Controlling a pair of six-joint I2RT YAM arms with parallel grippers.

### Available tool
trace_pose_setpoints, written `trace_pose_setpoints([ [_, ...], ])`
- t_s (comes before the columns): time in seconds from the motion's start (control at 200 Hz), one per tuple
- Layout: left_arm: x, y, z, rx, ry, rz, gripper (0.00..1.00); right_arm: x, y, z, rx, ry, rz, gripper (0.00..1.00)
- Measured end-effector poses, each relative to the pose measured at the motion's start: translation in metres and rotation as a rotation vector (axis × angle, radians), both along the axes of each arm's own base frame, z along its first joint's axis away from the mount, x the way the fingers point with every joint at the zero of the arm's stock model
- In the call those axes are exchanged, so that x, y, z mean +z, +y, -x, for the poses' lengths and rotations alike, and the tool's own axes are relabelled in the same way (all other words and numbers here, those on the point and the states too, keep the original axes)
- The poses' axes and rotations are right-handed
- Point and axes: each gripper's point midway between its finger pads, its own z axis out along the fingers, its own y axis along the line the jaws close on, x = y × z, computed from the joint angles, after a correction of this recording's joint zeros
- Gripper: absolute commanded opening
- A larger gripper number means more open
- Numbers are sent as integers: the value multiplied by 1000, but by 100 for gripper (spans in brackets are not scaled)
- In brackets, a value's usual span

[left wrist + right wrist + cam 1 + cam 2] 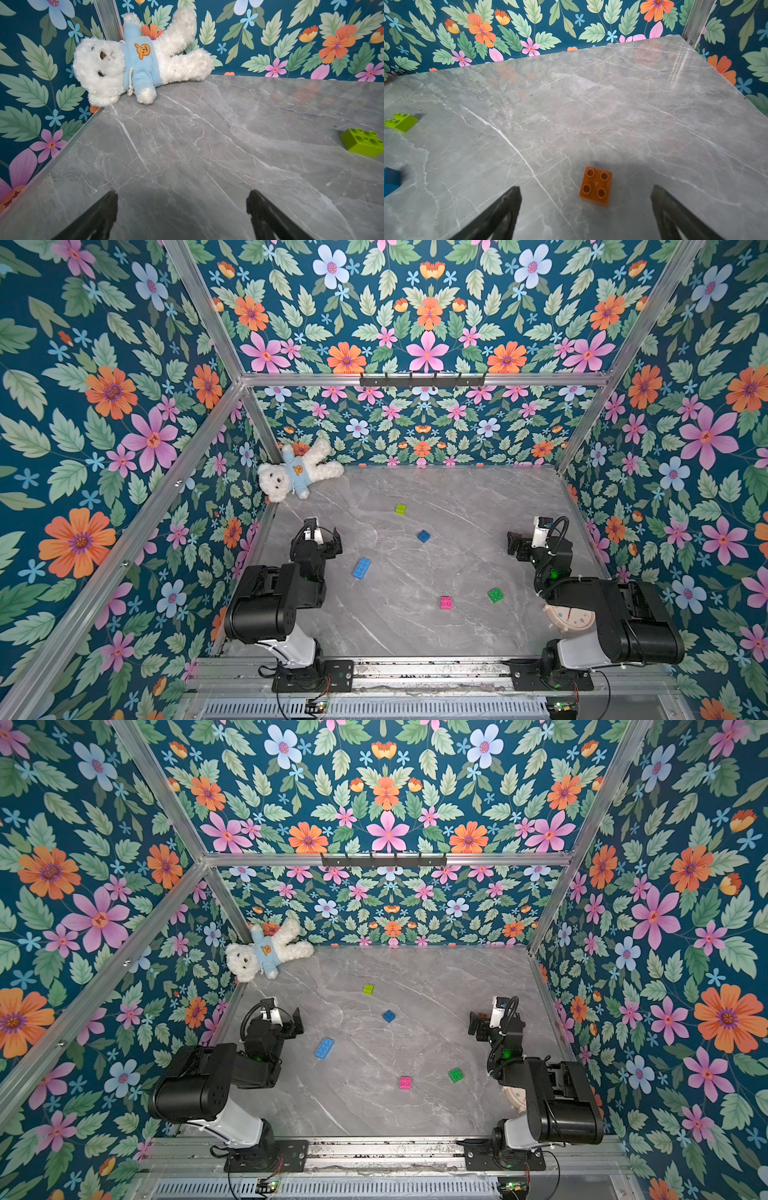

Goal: Assemble the letter v with lego
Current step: Adjust the lego brick at the center of the board.

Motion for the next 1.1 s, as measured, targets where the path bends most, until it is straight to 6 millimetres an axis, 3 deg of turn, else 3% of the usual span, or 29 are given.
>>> trace_pose_setpoints([
  [0.255,0,0,0,0,0,0,100,1,0,0,0,-2,0,99],
  [0.35,8,0,-1,27,3,-14,100,17,-1,2,-8,-22,2,99],
  [0.39,21,-2,-5,51,-1,-29,100,39,-1,1,-9,-50,3,99],
  [0.505,100,2,-25,213,-94,113,100,111,-17,-1,-139,-166,-112,99],
  [0.57,125,16,-26,343,-86,252,100,121,-29,8,-233,-176,-212,99],
  [0.645,135,21,-24,424,-37,354,100,106,-26,16,-244,-115,-281,99],
  [0.72,119,9,-20,395,69,426,100,100,-15,16,-208,-20,-324,99],
  [0.81,80,-11,-14,341,242,482,100,119,2,6,-155,32,-334,99],
  [0.93,27,-38,-1,316,503,513,99,118,56,4,-18,164,-283,99],
  [1.005,11,-62,15,294,605,512,99,110,91,6,77,255,-227,99],
  [1.1,-8,-87,38,265,705,536,99,99,114,7,135,339,-159,99],
])
